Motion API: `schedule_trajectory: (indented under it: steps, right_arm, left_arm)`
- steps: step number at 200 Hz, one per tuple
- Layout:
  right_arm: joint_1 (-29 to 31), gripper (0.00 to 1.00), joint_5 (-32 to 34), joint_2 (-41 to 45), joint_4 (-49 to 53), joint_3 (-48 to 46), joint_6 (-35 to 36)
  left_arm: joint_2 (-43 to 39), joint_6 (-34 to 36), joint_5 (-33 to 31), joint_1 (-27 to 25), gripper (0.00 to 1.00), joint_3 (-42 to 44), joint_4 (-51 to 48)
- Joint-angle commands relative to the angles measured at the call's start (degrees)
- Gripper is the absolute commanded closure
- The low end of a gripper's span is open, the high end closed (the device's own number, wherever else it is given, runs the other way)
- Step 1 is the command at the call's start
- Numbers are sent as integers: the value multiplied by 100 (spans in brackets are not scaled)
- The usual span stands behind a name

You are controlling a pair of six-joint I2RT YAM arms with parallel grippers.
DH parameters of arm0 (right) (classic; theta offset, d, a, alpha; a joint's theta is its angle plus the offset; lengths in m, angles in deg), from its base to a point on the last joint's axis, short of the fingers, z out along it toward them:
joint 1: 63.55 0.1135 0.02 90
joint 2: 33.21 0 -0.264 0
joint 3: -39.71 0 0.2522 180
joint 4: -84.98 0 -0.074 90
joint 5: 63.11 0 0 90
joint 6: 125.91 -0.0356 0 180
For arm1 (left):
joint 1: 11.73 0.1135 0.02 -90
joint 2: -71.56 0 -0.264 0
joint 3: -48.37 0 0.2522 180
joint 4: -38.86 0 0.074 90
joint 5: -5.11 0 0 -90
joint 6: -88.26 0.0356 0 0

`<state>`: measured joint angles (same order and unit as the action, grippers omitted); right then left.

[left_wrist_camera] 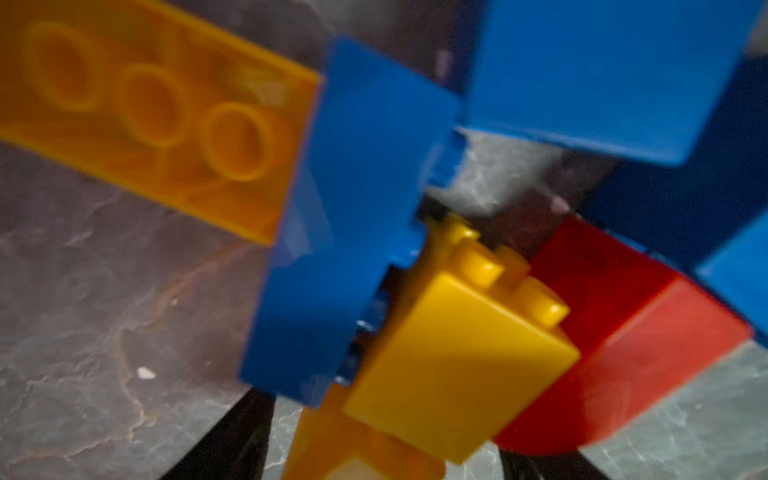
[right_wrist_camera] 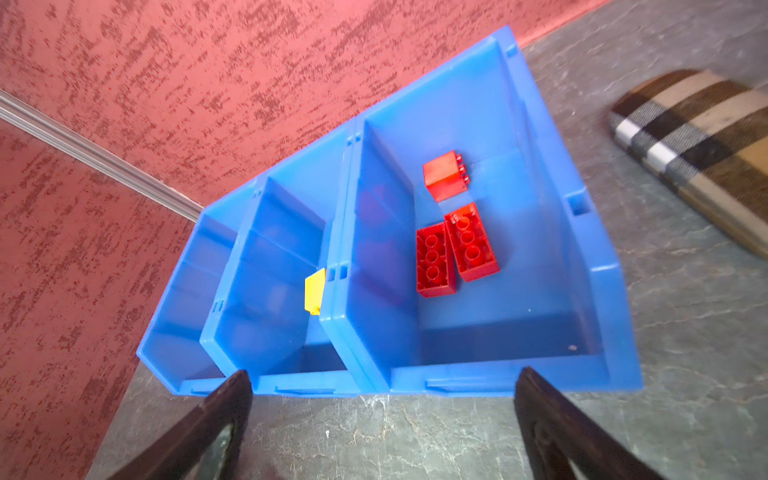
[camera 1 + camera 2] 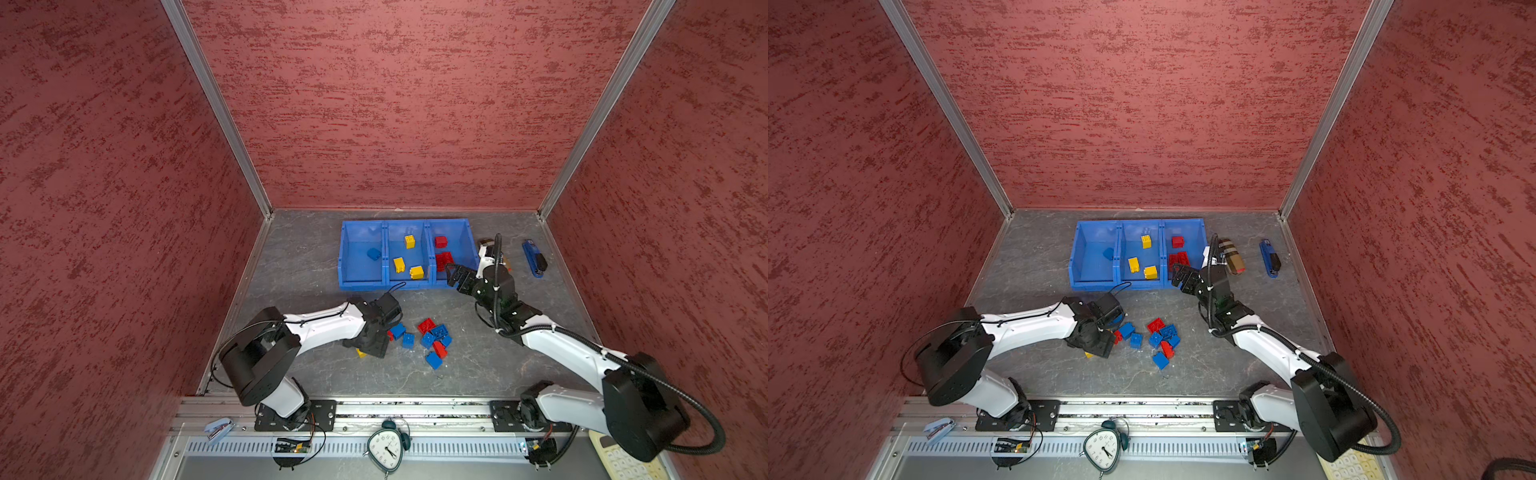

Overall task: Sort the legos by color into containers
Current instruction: 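Move the left gripper back to the pile and grasp a yellow brick, then carry the yellow brick over the middle compartment and open the left gripper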

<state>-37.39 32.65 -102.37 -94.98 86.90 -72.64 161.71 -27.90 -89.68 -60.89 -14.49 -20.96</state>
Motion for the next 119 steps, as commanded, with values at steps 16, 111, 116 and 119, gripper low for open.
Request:
schedule_trajectory:
  steps: [16, 111, 116, 119]
  right_arm:
    - [13, 1, 408, 250, -62, -138, 198]
    - [13, 1, 301, 105, -17, -47, 193]
    - [8, 1, 296, 97, -17, -52, 188]
    - [13, 1, 287, 96, -17, -53, 200]
  left_arm:
    - [86, 72, 334, -484, 26, 17, -72]
    - [200, -188, -277, -732, 55, 28, 141]
    - [166, -233, -349, -736, 58, 32, 137]
    - [143, -259, -403, -740, 60, 32, 140]
